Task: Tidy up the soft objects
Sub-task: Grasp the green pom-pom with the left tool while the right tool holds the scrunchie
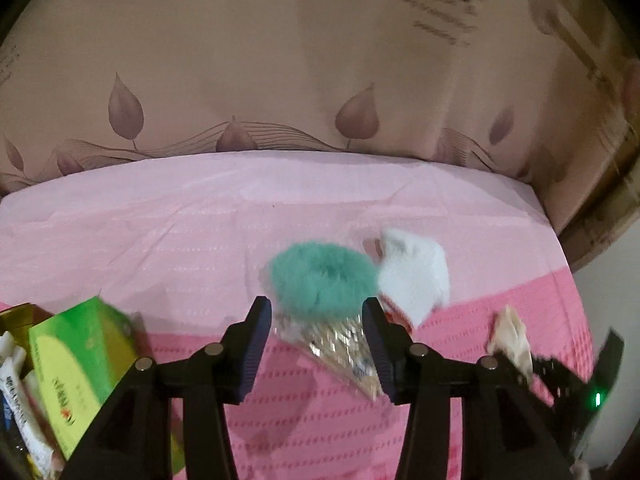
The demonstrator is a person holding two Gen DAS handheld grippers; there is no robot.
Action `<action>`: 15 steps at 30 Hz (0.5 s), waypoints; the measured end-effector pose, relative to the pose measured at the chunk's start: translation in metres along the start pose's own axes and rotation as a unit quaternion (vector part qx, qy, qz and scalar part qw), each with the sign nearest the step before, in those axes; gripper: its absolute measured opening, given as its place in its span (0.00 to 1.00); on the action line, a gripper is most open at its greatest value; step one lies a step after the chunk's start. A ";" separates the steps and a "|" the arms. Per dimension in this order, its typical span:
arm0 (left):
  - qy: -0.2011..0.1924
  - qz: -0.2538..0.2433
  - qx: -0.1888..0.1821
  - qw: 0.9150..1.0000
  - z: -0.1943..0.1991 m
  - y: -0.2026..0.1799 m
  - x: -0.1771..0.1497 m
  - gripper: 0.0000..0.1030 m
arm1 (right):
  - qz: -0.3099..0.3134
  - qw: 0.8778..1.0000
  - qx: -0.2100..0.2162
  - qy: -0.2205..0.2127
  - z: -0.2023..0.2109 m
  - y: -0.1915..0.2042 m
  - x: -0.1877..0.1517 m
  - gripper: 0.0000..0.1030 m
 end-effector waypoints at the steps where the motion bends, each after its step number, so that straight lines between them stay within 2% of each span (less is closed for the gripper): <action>1: 0.003 0.005 -0.001 1.000 -0.005 0.000 0.004 0.47 | 0.000 1.000 0.001 0.000 0.000 0.001 0.000 0.25; 11: 0.047 0.045 0.010 0.998 -0.063 0.010 0.012 0.47 | -0.002 1.000 0.008 -0.001 0.000 0.001 0.000 0.27; 14: 0.055 0.061 0.005 0.997 -0.074 0.014 0.011 0.47 | -0.004 1.000 0.009 -0.001 0.000 0.001 0.000 0.27; 15: 0.060 0.066 -0.007 0.996 -0.076 0.014 0.009 0.43 | -0.004 1.000 0.009 -0.002 -0.001 0.001 0.000 0.27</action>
Point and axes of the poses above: each gripper's, at about its wrist camera, not at the fingertips, and z roughly against the way its jaws point, y to its left, x to its top, the point moved 8 cm from there along -z, roughly the way its jaws point, and after that the axes turned 13 degrees about z, right-handed, at the moved point
